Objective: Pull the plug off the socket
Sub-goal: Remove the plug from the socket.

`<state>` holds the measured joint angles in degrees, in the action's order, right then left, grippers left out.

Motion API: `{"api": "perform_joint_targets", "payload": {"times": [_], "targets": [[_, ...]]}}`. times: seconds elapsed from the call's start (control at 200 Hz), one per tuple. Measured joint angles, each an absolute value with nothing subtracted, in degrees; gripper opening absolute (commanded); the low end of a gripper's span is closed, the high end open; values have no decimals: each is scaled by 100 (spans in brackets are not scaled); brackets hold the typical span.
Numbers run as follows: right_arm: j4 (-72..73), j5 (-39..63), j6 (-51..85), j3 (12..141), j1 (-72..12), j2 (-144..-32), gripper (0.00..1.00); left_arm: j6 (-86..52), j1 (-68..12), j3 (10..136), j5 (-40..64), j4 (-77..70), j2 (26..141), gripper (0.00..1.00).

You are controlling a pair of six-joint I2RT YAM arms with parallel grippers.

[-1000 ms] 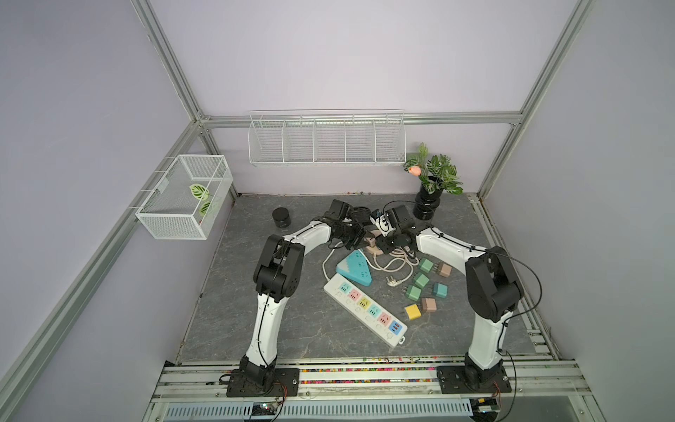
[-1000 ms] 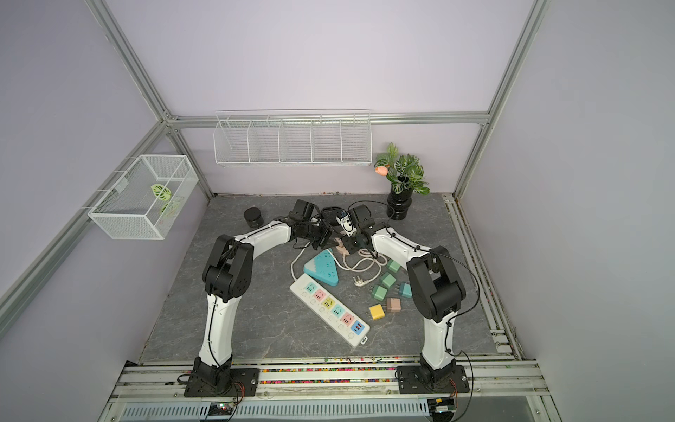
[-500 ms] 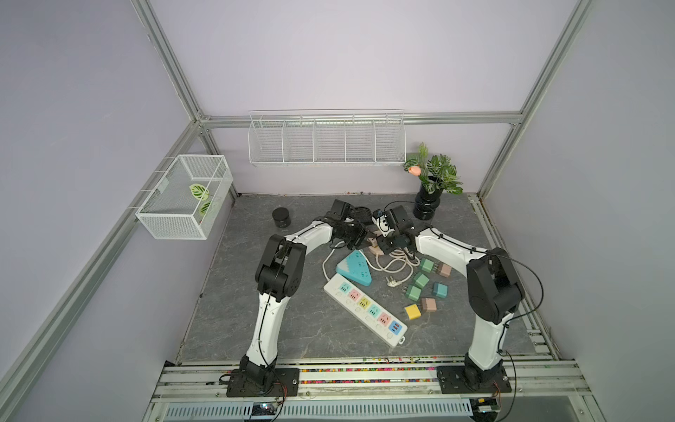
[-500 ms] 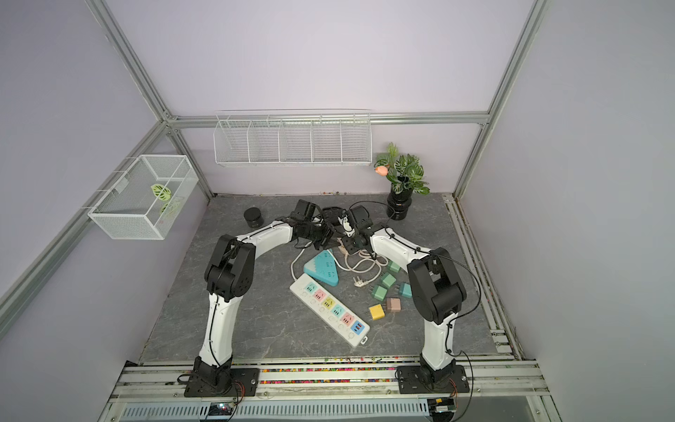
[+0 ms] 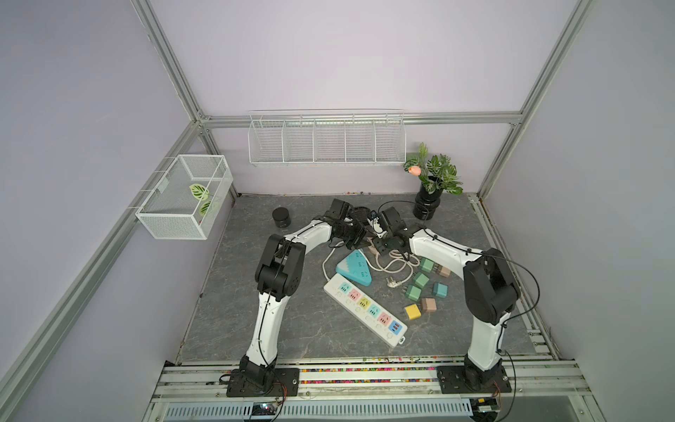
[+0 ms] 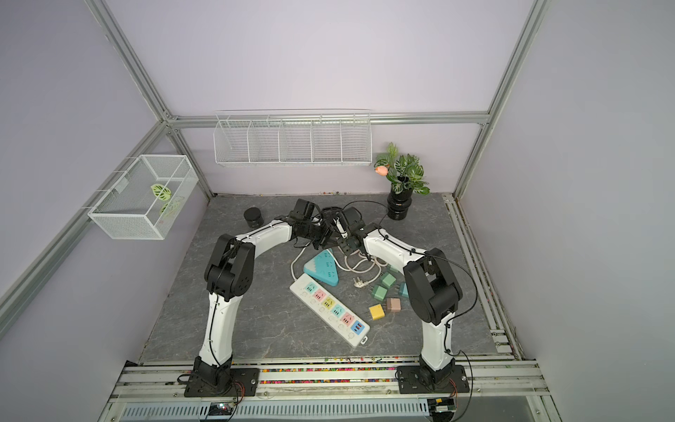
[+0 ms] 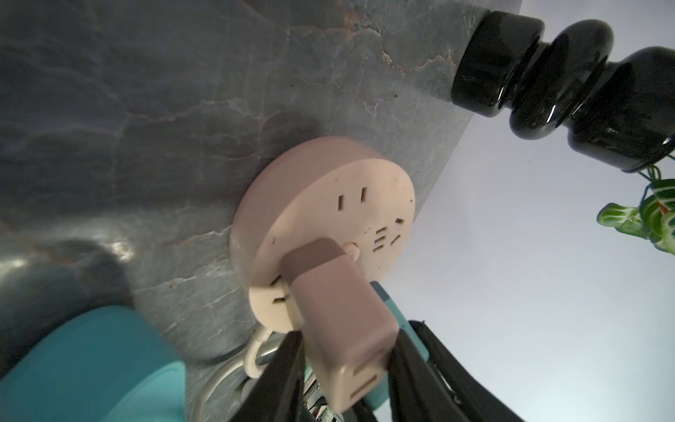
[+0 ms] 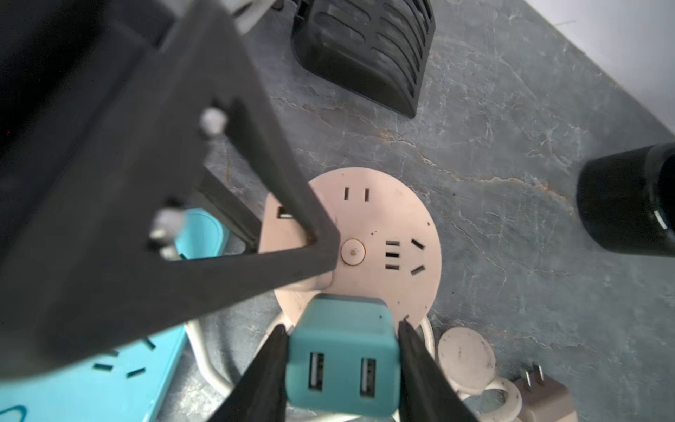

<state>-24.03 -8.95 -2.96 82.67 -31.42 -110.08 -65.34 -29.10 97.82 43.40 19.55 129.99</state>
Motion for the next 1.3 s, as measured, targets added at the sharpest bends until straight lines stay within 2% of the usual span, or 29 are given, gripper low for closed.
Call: {"api": "perform_joint_targets", "payload": {"times": [0.14,0.385,0.555,0.705,0.865,0.94,1.05,1.15,1.3], "targets": [[-2333,-683,-307,8180,-3122,-10960,21,-6532,-2917,9765,4342,1929,12999,40],[-2512,-1647,-298,8482,-3557,-11153,17,-6530,-2873,9810,4353,2043,12997,40],[-2578,-915,-71,8637,-3096,-11240,17,-6528,-2869,9765,4217,1861,12997,40],[-1798,-174,5,7728,-2808,-10805,17,-6499,-2950,9682,4213,1719,12995,40],[-1059,-283,-1,6921,-2985,-10344,17,-6482,-2987,9690,4383,1916,12975,40],[-1177,-722,-3,7100,-3212,-10405,18,-6482,-2954,9762,4381,2032,12975,40],[-2086,-1225,71,8187,-3415,-10914,18,-6504,-2869,9824,4292,2108,12975,40],[-2462,-1083,163,8720,-3301,-11148,17,-6532,-2803,9813,4119,2040,12993,40],[-2359,-749,165,8311,-3070,-10973,16,-6525,-2923,9677,4038,1852,12962,40]]}}
